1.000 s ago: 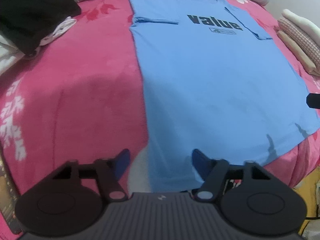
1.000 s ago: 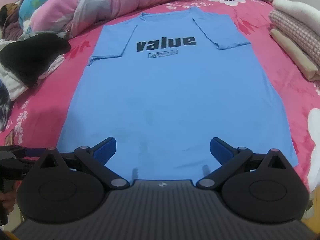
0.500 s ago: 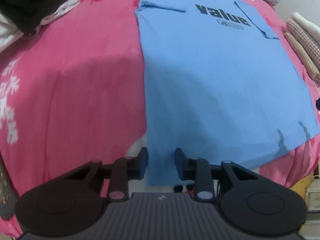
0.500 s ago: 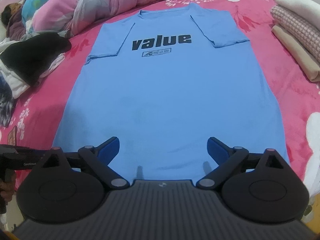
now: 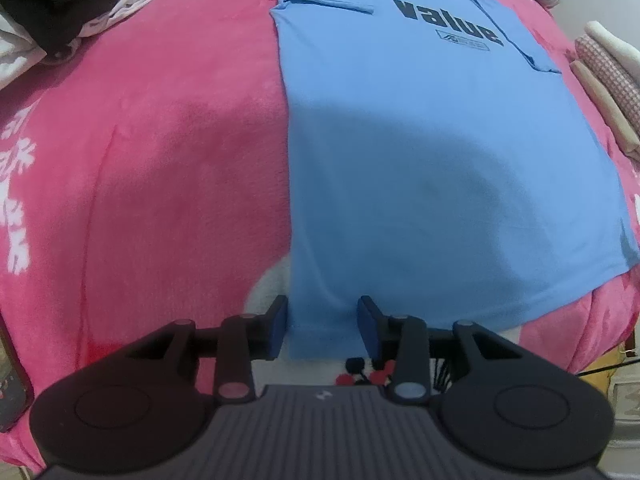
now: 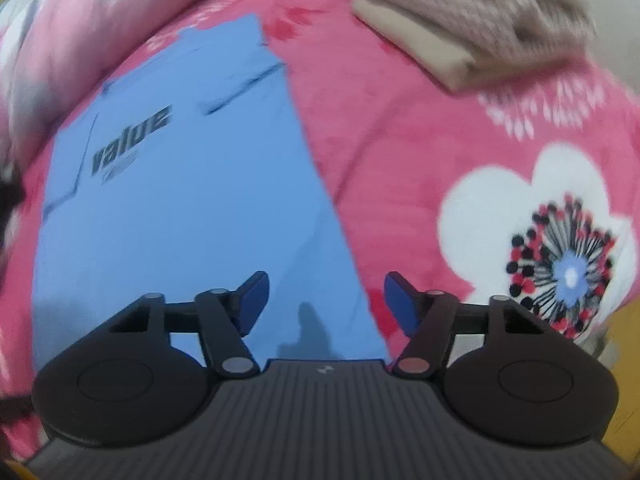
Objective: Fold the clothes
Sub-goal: 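Grasp the shirt hem with the left gripper while the right gripper grasps the hem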
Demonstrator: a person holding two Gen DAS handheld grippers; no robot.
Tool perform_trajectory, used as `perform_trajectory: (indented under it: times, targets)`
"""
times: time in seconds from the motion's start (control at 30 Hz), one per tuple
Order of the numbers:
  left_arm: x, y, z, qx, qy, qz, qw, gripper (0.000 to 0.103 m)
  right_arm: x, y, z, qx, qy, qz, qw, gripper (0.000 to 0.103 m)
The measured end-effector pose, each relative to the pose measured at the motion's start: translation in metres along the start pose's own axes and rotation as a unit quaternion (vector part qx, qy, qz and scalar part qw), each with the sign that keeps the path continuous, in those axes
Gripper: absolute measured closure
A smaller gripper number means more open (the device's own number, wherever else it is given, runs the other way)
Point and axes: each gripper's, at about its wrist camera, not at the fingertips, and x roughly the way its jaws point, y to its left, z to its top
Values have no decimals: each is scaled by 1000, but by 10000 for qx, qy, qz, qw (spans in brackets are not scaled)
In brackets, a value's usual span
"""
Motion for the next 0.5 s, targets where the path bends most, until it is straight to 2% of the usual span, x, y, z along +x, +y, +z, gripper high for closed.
perform_trajectory:
  times: [0.13,0.23,0.37,0.5]
  targets:
    - [0,1,-1,-24,-42,31,10000,66,28,-18,-1,144,486,482,9976,52]
    - [0,-1,-3,-4,-64,27,10000,66,42,-31,-15,101,890,567,9944,60]
    - [0,-6,-7,56,-97,60,9999,66,36,-47,-38,244,981,730,9922,67]
    - [0,-9,-9,90,-135,123,9998,66,39,-57,-29,234,836,804,9930,70]
